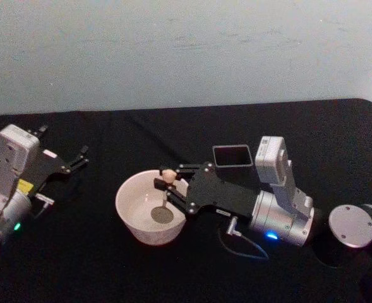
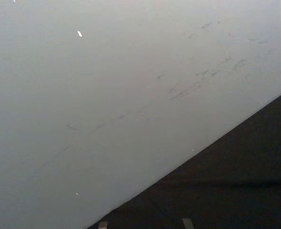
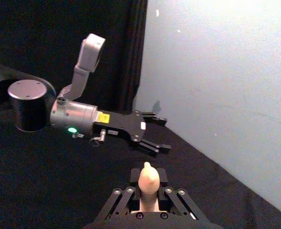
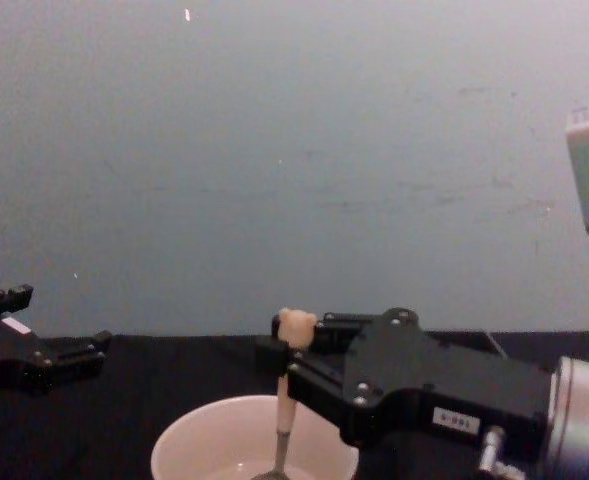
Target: Pick up the stirring spoon with one hand, stir inside the cup, then place it back in its original position.
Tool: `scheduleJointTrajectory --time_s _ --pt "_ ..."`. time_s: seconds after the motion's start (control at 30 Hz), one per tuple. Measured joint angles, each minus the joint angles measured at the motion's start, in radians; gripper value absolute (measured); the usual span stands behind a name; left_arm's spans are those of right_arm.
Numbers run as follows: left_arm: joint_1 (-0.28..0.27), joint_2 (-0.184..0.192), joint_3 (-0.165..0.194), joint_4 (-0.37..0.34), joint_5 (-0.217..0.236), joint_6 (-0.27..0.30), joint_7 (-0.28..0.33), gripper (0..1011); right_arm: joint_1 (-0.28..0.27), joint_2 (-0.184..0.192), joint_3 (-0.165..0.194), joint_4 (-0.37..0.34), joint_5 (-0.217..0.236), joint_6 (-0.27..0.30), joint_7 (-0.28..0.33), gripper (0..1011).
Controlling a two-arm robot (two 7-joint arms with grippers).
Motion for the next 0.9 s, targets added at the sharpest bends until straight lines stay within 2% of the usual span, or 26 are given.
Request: scheduleJointTrajectory --time_s 0.13,0.47,0.9 --pt "0.000 0.000 0.000 0.000 0.000 0.000 0.000 1001 -0.001 -0.002 -0.011 -0.004 0.000 0.002 0.005 188" --pt "0.000 0.000 0.000 0.000 0.000 0.000 0.000 1001 0.023 -0.035 -0.029 0.020 -0.009 0.001 -0.006 188" --pt "0.000 0.000 0.000 0.000 0.000 0.000 0.000 1001 0.075 -0.089 -0.028 0.107 -0.031 -0.012 -0.037 188"
